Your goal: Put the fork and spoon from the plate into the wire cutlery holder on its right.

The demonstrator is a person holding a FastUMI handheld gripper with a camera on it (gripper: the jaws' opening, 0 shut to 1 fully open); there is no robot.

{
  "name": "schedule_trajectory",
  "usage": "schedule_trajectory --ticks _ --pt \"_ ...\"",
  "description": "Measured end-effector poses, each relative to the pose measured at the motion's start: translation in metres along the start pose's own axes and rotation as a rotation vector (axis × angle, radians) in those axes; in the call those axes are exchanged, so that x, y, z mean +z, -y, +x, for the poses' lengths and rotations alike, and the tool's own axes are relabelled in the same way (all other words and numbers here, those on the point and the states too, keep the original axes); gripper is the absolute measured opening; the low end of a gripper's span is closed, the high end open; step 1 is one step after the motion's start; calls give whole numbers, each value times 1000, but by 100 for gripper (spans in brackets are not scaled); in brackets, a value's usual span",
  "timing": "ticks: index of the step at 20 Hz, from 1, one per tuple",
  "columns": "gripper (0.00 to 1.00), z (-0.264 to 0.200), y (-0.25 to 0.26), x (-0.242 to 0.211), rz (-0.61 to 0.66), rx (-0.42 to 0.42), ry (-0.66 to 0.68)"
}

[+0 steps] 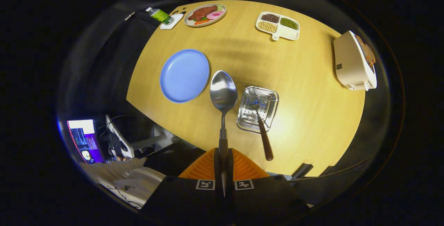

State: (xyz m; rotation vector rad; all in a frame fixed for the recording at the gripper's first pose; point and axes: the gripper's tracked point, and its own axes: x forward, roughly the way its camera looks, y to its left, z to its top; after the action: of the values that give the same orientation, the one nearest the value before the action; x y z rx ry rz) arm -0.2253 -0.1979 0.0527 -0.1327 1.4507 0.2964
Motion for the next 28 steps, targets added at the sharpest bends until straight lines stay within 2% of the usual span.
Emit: schedule_trajectory --ticks 8,15,20,23,25,27,28 --pt "6 9 63 -10 -110 -102 -300" --pt "6 36 75 1 -175 -113 -444" --pt "6 48 78 10 -140 -89 -492" --pt "12 51 77 15 -105 -76 -495" --pt "20 52 75 17 -99 -61 -481" --pt "42 49 72 20 -115 -44 -441" --pt "63 47 67 22 -116 -32 -412"
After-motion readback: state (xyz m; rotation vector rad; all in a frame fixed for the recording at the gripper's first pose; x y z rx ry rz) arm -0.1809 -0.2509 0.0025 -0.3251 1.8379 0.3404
